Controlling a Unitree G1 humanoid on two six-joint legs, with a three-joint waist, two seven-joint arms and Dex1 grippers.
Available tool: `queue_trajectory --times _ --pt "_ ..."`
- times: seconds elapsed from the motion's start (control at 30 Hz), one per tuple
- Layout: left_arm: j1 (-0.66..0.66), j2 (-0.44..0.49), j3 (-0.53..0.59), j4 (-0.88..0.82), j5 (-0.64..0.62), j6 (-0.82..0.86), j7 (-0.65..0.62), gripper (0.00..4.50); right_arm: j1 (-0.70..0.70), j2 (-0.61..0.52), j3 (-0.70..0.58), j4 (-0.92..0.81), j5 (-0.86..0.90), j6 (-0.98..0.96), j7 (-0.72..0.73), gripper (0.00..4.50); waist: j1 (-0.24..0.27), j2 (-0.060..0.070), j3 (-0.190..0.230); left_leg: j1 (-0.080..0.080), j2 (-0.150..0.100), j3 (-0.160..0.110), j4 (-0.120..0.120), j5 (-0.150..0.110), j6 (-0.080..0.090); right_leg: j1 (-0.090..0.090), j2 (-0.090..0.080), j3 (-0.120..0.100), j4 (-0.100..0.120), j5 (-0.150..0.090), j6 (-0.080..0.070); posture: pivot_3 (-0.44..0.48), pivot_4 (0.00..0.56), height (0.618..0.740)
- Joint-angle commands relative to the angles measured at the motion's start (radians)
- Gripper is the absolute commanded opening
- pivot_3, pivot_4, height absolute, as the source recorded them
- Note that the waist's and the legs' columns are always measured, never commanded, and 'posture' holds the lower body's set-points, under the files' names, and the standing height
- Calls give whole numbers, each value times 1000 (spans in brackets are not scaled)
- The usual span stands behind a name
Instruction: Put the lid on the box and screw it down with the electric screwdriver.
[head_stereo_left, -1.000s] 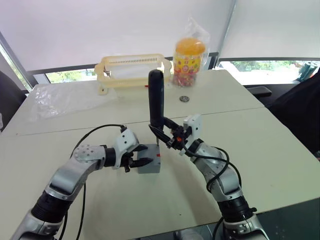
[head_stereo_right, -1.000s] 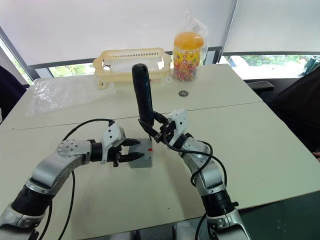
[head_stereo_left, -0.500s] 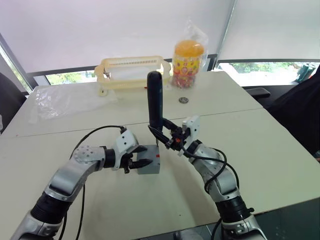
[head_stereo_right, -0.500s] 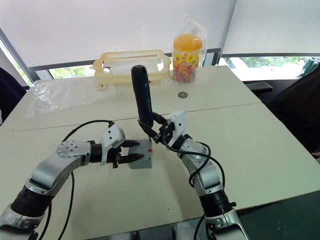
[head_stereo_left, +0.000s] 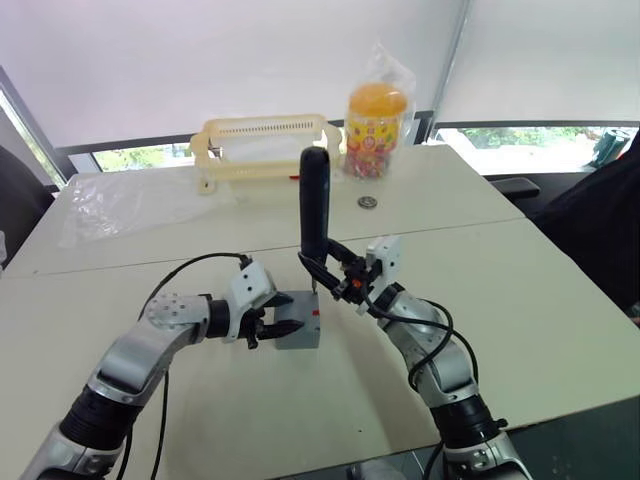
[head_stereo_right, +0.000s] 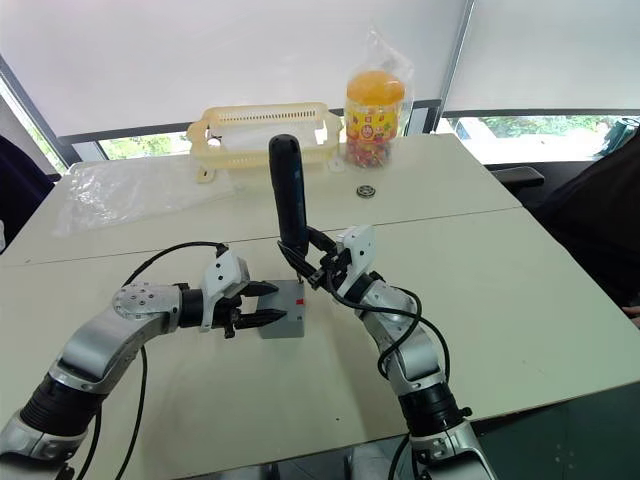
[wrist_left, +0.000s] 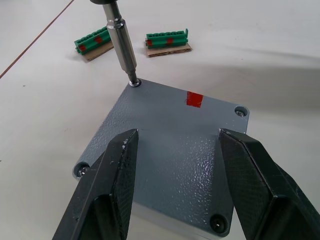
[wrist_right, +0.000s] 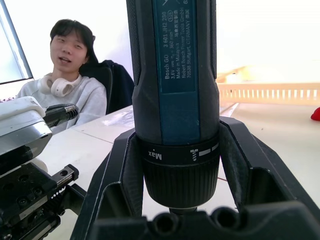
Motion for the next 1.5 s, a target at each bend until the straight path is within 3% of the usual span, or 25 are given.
queue_trajectory --times 0.03,0.9,1.5 --pt "9 12 -2 2 19 8 4 2569 54 -9 44 124 -55 58 1 1758 0 0 0 0 0 0 0 0 0 0 0 0 0 0 0 0 150 740" --pt "20 5 -17 9 24 5 9 2569 43 -29 31 158 -83 26 3 1758 -1 -1 -2 1 0 0 -4 0 0 1 -1 0 -5 0 -1 0 150 740" --pt "54 11 -46 41 51 34 37 2569 -32 -29 -22 64 -61 6 -34 1758 1 -1 -2 2 0 0 -9 0 0 0 -1 1 -7 0 -2 0 150 740"
